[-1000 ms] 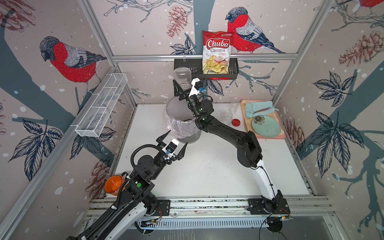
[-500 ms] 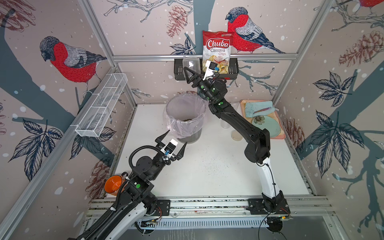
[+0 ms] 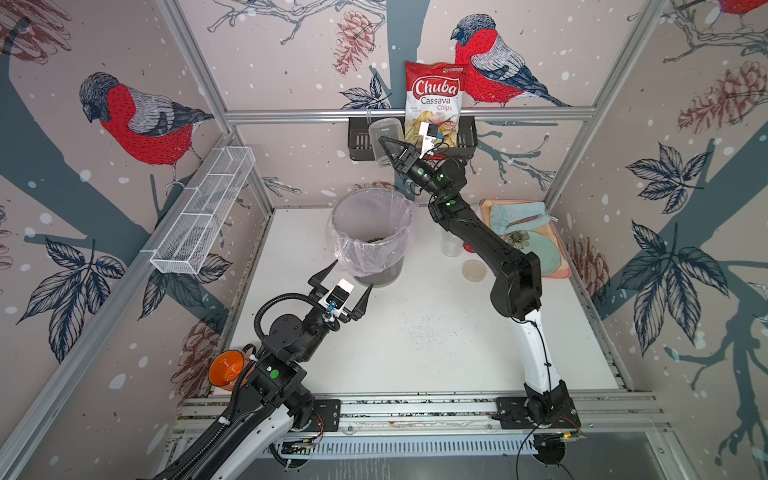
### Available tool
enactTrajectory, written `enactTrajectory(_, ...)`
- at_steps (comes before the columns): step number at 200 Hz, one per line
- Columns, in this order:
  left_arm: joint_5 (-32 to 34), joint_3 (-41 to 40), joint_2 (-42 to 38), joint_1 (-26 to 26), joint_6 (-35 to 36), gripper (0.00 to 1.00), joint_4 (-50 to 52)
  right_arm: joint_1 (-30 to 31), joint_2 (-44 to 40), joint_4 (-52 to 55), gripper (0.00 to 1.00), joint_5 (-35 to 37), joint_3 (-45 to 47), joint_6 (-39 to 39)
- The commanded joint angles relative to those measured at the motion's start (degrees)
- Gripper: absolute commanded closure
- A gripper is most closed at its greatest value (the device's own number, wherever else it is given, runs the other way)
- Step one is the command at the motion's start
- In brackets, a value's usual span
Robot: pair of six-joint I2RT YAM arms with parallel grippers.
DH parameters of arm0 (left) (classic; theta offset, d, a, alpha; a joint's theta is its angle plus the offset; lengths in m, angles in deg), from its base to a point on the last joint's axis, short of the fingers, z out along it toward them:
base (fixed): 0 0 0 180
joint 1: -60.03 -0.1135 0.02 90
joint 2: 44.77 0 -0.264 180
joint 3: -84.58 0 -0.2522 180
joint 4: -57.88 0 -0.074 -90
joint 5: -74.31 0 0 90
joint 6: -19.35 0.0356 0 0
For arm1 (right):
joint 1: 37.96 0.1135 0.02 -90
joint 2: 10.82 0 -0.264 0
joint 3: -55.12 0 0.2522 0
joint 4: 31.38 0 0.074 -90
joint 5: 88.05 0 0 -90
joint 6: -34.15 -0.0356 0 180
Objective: Empty moldy mung beans from jars
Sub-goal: Pour the moldy mung beans from the jar into the trash bin.
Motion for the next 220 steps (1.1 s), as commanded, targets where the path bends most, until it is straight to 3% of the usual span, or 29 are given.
enactTrajectory(1, -0.6, -0.1, 0.1, 0.0, -0.4, 0.04, -2.0, 0.6, 1.4, -8.3, 0.8, -5.4, -2.6, -6.5)
enactTrajectory(26, -0.6, 0.0, 0.4, 0.0, -0.5, 0.04, -2.0, 1.7, -0.1, -6.5, 0.8, -5.9, 0.3, -1.5)
enactTrajectory(50, -0.5, 0.0, 0.4, 0.0, -0.5, 0.04, -2.0, 3.8, -5.0, -2.4, 0.8, -3.6, 7.9, 9.9)
enactTrajectory(87, -0.9, 0.0, 1.0, 0.0, -0.8, 0.04, -2.3, 10.0, -12.2, 2.4, 0.8, 8.3, 20.3, 36.3)
enactTrajectory(121, -1.2, 0.1, 1.7, 0.0, -1.2, 0.04, -2.3, 15.7, -13.4, -7.1, 0.8, 19.2, 28.8, 54.8)
enactTrajectory(184, -1.1, 0.6, 2.7, 0.1, -0.9, 0.04, -1.8, 16.1, -3.1, -16.8, 0.81, 27.5, 20.1, 63.3)
enactTrajectory(220, -0.4, 0.0, 2.8, 0.1, -0.6, 0.04, -2.2, 17.0, -2.6, -22.6, 0.81, 29.7, 20.3, 67.4)
